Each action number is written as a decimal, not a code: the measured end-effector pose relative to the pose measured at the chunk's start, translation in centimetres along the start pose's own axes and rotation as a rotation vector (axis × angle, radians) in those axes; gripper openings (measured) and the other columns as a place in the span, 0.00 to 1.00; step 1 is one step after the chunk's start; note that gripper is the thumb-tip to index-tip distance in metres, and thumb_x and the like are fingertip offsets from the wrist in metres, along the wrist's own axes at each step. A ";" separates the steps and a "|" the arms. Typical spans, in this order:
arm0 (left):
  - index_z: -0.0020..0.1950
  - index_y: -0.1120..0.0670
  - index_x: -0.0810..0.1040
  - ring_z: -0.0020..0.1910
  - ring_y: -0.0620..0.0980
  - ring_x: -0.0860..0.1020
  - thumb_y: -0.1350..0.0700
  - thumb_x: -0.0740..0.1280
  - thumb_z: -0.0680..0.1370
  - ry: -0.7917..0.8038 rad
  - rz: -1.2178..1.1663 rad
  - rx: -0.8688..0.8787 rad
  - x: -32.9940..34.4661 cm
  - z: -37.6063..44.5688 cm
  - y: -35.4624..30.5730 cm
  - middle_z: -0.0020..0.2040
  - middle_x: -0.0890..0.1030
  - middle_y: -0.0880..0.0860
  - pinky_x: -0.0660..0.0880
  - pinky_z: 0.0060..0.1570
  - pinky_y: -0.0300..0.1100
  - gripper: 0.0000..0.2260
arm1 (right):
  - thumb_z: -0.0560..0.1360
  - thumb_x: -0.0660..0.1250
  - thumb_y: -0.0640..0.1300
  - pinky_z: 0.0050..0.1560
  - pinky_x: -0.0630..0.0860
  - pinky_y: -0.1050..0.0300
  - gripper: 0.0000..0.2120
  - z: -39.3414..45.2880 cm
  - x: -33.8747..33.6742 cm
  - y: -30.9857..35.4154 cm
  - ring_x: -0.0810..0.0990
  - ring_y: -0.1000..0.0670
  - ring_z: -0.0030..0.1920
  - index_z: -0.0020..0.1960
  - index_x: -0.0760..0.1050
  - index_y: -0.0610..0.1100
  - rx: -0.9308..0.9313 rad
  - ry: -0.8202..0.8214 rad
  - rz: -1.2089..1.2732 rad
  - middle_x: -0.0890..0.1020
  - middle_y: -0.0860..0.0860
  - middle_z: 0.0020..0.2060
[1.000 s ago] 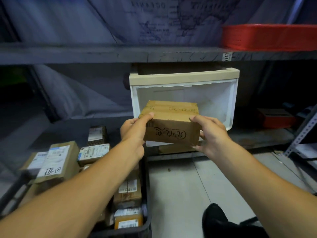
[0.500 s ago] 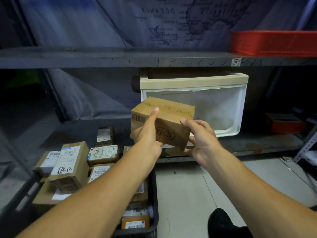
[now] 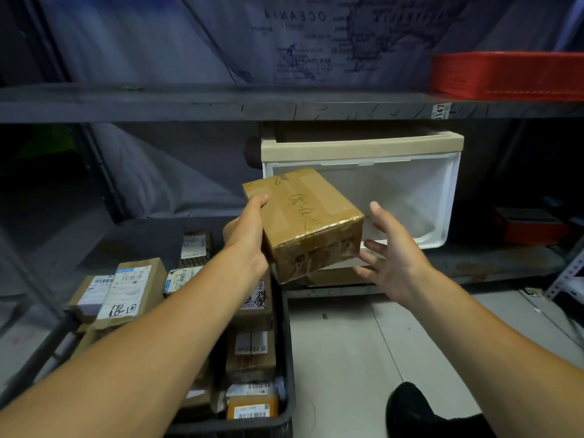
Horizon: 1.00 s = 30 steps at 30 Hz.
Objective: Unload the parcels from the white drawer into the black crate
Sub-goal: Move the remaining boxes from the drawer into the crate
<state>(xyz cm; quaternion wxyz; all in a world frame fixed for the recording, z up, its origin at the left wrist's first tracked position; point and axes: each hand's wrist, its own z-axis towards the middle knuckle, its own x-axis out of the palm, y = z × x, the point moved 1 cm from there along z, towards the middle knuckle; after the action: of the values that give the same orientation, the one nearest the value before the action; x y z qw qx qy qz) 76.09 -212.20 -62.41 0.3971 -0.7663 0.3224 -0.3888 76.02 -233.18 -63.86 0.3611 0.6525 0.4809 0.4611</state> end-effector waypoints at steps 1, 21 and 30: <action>0.56 0.53 0.80 0.47 0.57 0.86 0.48 0.74 0.76 0.027 0.027 0.002 -0.2 0.3 -0.1 0.49 0.87 0.56 0.82 0.53 0.56 0.13 | 0.73 0.72 0.64 0.54 0.79 0.45 0.30 0.0 0.2 0.0 0.80 0.42 0.60 0.70 0.73 0.52 0.028 0.065 0.016 0.77 0.44 0.63; 0.66 0.47 0.70 0.56 0.61 0.81 0.51 0.80 0.70 0.245 0.020 -0.048 1.3 -0.8 1.2 0.60 0.81 0.58 0.80 0.50 0.65 0.29 | 0.73 0.77 0.49 0.37 0.84 0.46 0.32 -0.4 4.3 -1.9 0.85 0.37 0.51 0.71 0.64 0.52 0.047 0.053 0.188 0.81 0.41 0.61; 0.62 0.48 0.79 0.49 0.58 0.84 0.47 0.75 0.72 0.164 0.086 0.017 -0.1 0.5 0.0 0.52 0.86 0.56 0.81 0.44 0.54 0.20 | 0.71 0.75 0.62 0.54 0.77 0.38 0.45 -0.4 4.0 -2.3 0.86 0.42 0.52 0.81 0.56 0.56 0.028 0.058 0.188 0.80 0.45 0.65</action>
<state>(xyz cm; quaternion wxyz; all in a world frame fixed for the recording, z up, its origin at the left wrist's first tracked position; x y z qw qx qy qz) 76.45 -211.97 -62.58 0.3924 -0.7139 0.3830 -0.4355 75.44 -228.71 -64.82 0.2932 0.6860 0.4343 0.5047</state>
